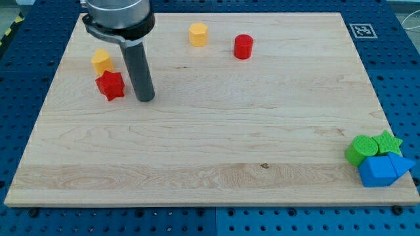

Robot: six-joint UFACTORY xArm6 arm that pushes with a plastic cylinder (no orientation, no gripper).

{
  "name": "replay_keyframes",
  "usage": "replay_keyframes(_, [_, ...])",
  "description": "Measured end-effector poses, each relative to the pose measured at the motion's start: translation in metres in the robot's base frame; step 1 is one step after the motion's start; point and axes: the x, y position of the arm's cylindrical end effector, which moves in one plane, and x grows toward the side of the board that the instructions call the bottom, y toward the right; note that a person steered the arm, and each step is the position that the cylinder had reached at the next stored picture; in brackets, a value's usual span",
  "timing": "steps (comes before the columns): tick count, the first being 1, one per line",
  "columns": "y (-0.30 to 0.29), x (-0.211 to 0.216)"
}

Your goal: Nudge the red star left a bit

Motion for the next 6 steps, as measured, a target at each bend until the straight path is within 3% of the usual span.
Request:
replay_keyframes(4, [-0.034, -0.013])
replay_keyframes(5, [-0.031, -0.024])
replay_keyframes(6, [-0.025, -0.068])
